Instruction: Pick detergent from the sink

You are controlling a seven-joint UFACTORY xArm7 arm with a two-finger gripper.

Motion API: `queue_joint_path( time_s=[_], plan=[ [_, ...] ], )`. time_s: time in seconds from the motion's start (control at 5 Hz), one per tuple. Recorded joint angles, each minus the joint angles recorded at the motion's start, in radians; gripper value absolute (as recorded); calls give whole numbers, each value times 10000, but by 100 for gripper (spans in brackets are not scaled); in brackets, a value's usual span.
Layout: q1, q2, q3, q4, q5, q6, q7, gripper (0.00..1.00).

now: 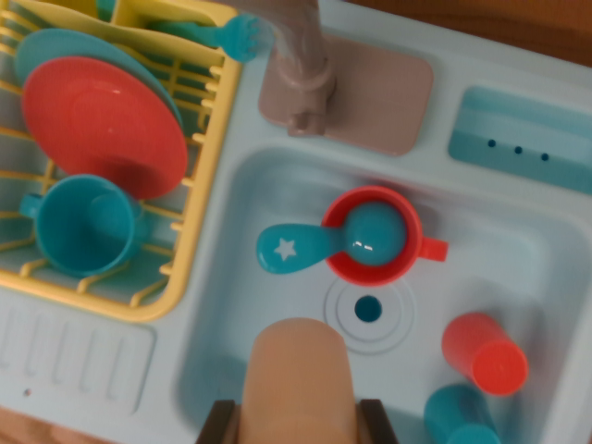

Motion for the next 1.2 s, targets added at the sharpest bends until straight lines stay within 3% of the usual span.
queue_joint_path(
  time_s=[0.2,0.4,0.6,1.2],
  plan=[
    [0,-116,0,262,-18,376,24,100],
    [0,-116,0,262,-18,376,24,100],
    [1,-219,0,495,-35,712,46,100],
    [1,-304,-1,688,-48,989,63,100]
  ],
)
